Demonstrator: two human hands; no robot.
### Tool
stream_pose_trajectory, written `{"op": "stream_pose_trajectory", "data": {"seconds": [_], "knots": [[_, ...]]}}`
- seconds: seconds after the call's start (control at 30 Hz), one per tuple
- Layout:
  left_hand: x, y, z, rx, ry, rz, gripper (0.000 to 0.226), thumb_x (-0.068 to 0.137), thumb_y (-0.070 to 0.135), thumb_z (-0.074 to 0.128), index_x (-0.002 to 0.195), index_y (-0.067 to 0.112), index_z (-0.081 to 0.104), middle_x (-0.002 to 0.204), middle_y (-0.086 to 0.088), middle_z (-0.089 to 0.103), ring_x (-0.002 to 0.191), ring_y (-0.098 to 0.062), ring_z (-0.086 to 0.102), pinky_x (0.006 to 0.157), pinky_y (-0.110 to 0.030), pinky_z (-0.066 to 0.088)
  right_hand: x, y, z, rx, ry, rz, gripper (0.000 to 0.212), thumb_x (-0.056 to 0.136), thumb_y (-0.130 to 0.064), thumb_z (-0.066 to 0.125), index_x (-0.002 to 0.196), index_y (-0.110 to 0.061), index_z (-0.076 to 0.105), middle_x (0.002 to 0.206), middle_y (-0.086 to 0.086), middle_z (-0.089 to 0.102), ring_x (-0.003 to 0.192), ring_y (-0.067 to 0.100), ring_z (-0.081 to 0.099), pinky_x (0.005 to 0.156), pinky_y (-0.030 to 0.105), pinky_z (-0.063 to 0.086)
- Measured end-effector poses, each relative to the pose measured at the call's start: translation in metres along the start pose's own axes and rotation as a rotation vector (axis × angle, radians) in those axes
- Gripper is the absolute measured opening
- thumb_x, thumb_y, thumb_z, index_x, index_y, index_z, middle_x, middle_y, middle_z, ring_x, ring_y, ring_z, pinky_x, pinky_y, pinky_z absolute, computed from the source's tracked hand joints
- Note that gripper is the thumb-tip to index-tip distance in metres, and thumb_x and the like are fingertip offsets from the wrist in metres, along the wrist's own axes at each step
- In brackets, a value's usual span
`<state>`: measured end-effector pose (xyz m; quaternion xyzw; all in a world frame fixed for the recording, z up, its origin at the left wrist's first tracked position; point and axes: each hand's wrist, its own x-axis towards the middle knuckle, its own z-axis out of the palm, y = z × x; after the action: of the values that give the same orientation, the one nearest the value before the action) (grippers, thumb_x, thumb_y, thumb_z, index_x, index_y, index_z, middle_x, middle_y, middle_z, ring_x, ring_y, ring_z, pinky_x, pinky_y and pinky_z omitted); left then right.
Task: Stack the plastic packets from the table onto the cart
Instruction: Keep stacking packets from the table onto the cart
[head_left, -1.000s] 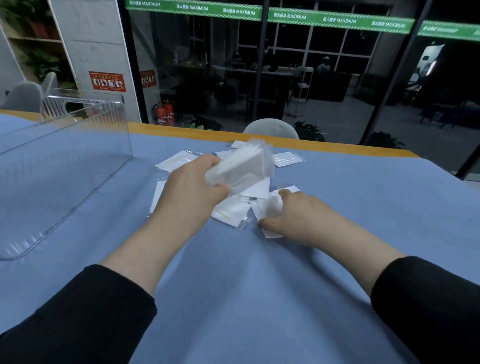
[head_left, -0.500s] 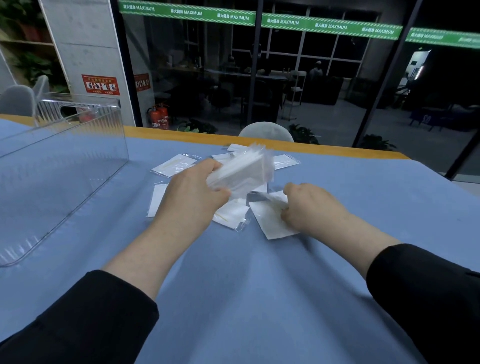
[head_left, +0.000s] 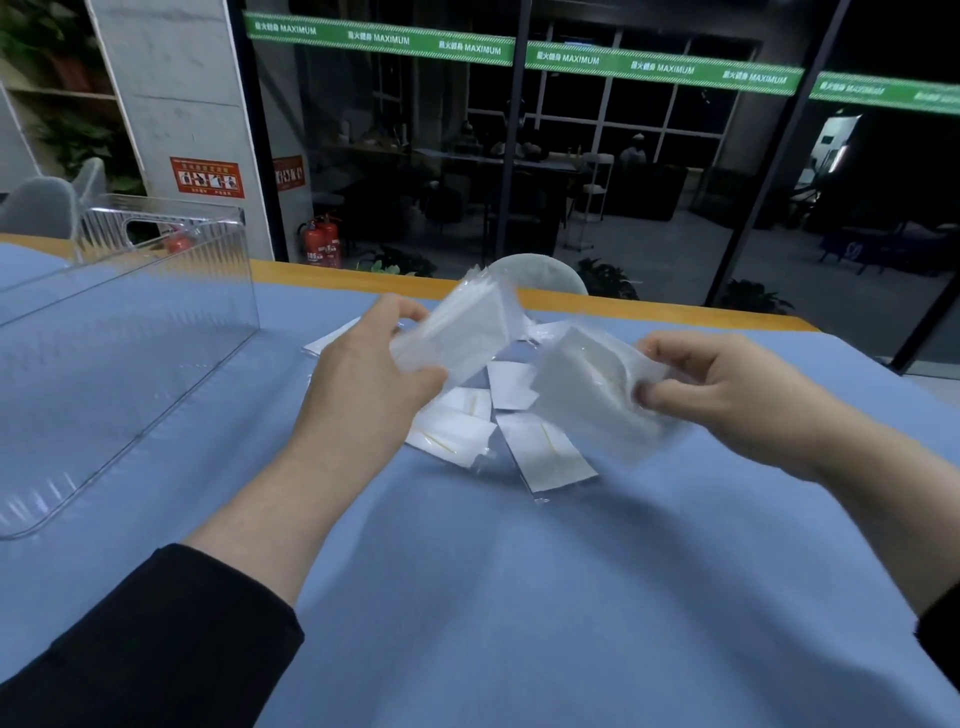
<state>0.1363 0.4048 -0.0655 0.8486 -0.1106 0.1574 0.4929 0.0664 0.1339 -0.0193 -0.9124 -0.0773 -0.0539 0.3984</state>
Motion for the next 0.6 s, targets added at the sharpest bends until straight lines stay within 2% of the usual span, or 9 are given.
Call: {"op": "stream_pose_trajectory", "data": {"seconds": [0.1, 0.2, 0.27, 0.33, 0.37, 0.43, 0.47, 0.53, 0.6], "knots": [[-0.002, 0.002, 0.003, -0.046, -0.075, 0.013, 0.037, 0.085, 0.016, 0.077, 0.109, 0.038, 0.061, 0.096, 0.016, 0.065, 0.077, -0.007, 0.061, 0.054, -0.011, 0.041, 0.0, -0.005, -0.002, 0.055, -0.161, 0.004, 0.026, 0.093, -0.005, 0.063, 0.093, -0.028, 0.076, 0.093, -0.002, 0.075, 0.085, 0.01, 0.066, 0.085, 0.037, 0.051], [-0.006, 0.001, 0.009, -0.072, -0.186, 0.015, 0.039, 0.082, 0.015, 0.08, 0.099, 0.046, 0.065, 0.094, 0.019, 0.068, 0.075, -0.004, 0.062, 0.064, -0.013, 0.046, 0.007, 0.005, 0.013, -0.139, -0.17, 0.045, 0.017, 0.095, -0.016, 0.065, 0.1, -0.031, 0.074, 0.096, -0.008, 0.074, 0.09, 0.012, 0.067, 0.093, 0.04, 0.052], [-0.008, -0.001, 0.014, -0.046, -0.247, 0.009, 0.039, 0.081, 0.017, 0.081, 0.097, 0.049, 0.065, 0.095, 0.02, 0.069, 0.074, -0.002, 0.062, 0.069, -0.017, 0.047, 0.009, 0.015, 0.026, -0.167, -0.103, 0.056, 0.019, 0.096, -0.022, 0.063, 0.103, -0.038, 0.071, 0.096, -0.013, 0.071, 0.092, 0.016, 0.065, 0.091, 0.04, 0.052], [-0.009, -0.002, 0.018, 0.0, -0.287, 0.012, 0.037, 0.082, 0.02, 0.082, 0.102, 0.046, 0.065, 0.1, 0.022, 0.067, 0.072, 0.005, 0.057, 0.067, -0.012, 0.043, 0.002, 0.021, 0.038, -0.127, -0.026, 0.058, 0.015, 0.1, -0.033, 0.057, 0.107, -0.043, 0.067, 0.095, -0.017, 0.067, 0.089, 0.011, 0.063, 0.085, 0.035, 0.053], [-0.009, -0.003, 0.019, 0.024, -0.298, 0.013, 0.038, 0.082, 0.022, 0.082, 0.105, 0.046, 0.064, 0.103, 0.022, 0.066, 0.073, 0.007, 0.056, 0.067, -0.01, 0.042, -0.002, 0.024, 0.043, -0.099, -0.005, 0.055, 0.015, 0.099, -0.045, 0.055, 0.11, -0.045, 0.064, 0.096, -0.018, 0.065, 0.089, 0.007, 0.063, 0.083, 0.033, 0.053], [-0.009, -0.003, 0.019, 0.057, -0.314, 0.01, 0.04, 0.082, 0.025, 0.082, 0.112, 0.045, 0.065, 0.108, 0.021, 0.066, 0.081, 0.003, 0.058, 0.074, -0.015, 0.046, -0.011, 0.027, 0.049, -0.07, 0.004, 0.021, 0.041, 0.081, -0.069, 0.054, 0.116, -0.048, 0.061, 0.104, -0.022, 0.063, 0.098, -0.005, 0.061, 0.083, 0.025, 0.052], [-0.009, -0.003, 0.019, 0.065, -0.326, 0.009, 0.041, 0.082, 0.025, 0.081, 0.114, 0.044, 0.065, 0.108, 0.019, 0.067, 0.085, -0.001, 0.06, 0.077, -0.019, 0.048, -0.014, 0.028, 0.051, -0.075, -0.003, -0.004, 0.051, 0.072, -0.073, 0.057, 0.118, -0.049, 0.059, 0.109, -0.024, 0.061, 0.105, -0.01, 0.058, 0.086, 0.019, 0.049], [-0.009, -0.003, 0.019, 0.075, -0.349, 0.007, 0.042, 0.082, 0.026, 0.081, 0.118, 0.042, 0.065, 0.108, 0.019, 0.067, 0.091, -0.007, 0.062, 0.08, -0.021, 0.048, -0.017, 0.03, 0.054, -0.122, -0.032, -0.052, 0.055, 0.069, -0.066, 0.071, 0.12, -0.05, 0.056, 0.118, -0.032, 0.056, 0.114, -0.019, 0.048, 0.088, 0.003, 0.039], [-0.01, -0.004, 0.019, 0.099, -0.361, 0.018, 0.043, 0.082, 0.027, 0.08, 0.119, 0.041, 0.065, 0.108, 0.02, 0.067, 0.094, -0.008, 0.062, 0.085, -0.024, 0.049, -0.019, 0.032, 0.057, -0.215, -0.059, -0.1, 0.056, 0.075, -0.053, 0.08, 0.124, -0.051, 0.053, 0.123, -0.037, 0.052, 0.117, -0.02, 0.043, 0.089, -0.001, 0.033]]}}
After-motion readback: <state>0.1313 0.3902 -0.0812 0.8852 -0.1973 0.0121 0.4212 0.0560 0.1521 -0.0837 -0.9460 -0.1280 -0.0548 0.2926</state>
